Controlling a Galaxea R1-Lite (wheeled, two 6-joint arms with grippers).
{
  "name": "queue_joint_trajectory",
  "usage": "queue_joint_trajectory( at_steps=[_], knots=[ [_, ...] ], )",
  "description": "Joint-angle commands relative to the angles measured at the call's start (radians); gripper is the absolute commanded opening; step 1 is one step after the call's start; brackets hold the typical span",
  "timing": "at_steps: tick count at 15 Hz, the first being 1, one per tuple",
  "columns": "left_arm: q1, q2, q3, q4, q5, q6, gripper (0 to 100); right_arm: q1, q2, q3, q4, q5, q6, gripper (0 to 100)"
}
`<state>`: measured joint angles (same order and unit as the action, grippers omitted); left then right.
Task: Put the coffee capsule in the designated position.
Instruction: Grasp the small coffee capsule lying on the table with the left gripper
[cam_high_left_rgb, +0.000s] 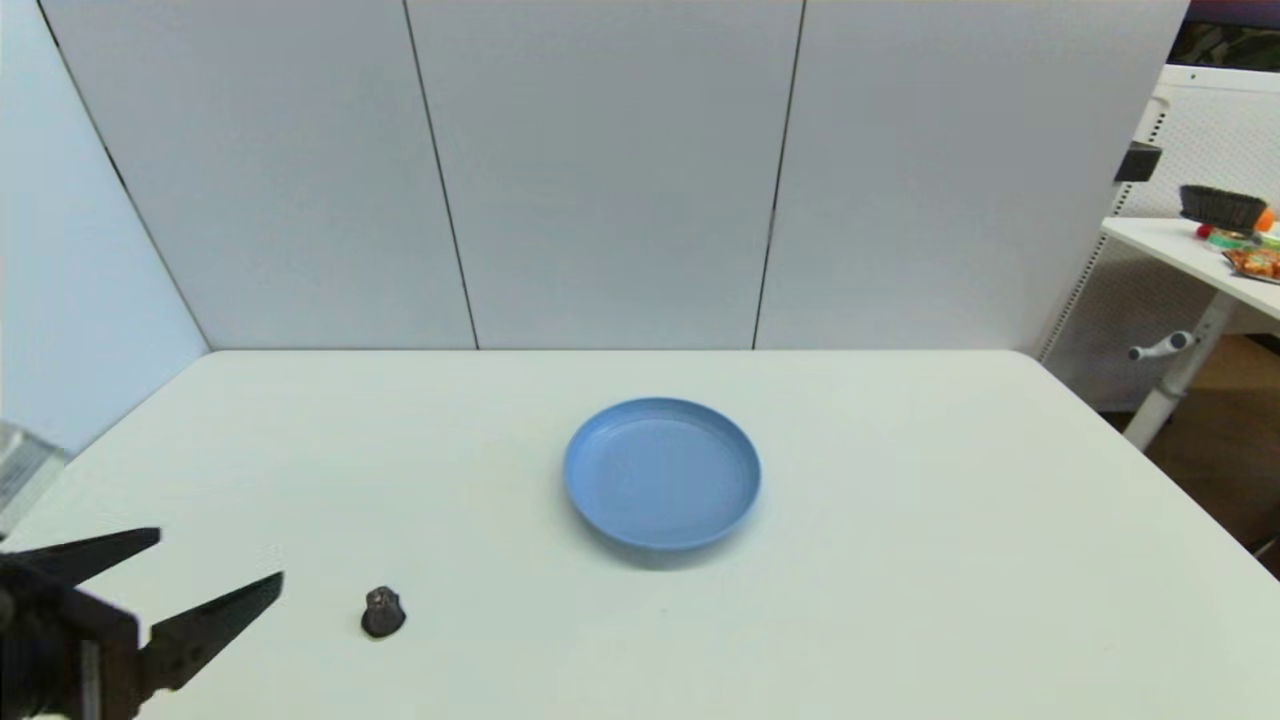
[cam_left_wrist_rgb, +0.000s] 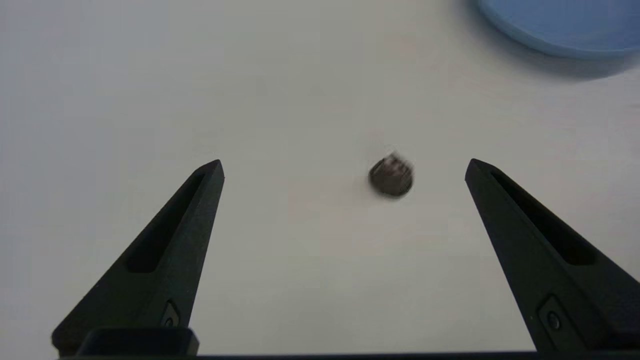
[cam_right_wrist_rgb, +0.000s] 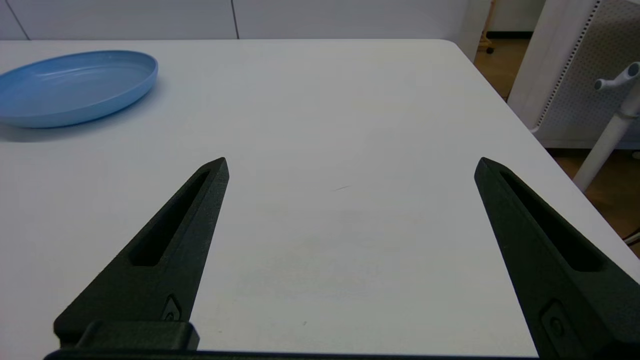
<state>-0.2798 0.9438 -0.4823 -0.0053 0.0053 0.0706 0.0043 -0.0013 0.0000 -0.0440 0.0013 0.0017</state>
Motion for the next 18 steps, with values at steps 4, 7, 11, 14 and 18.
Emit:
queue_joint_trajectory(
  at_steps=[4,7,11,14,18],
  knots=[
    [-0.075,0.446,0.125,-0.498,-0.191,0.046,100,0.000,0.001,0.018,0.000,0.000,0.001,100],
    [-0.056,0.498,0.289,-0.719,-0.191,0.041,100,0.002,0.001,0.018,0.000,0.000,-0.002,100],
    [-0.030,0.567,0.416,-0.981,-0.191,0.041,100,0.000,0.001,0.018,0.000,0.000,0.001,100],
    [-0.022,0.593,0.482,-1.116,-0.191,0.041,100,0.000,0.001,0.018,0.000,0.000,-0.002,100],
    [-0.021,0.612,0.482,-1.171,-0.191,0.040,100,0.000,0.001,0.018,0.000,0.000,-0.002,100]
  ],
)
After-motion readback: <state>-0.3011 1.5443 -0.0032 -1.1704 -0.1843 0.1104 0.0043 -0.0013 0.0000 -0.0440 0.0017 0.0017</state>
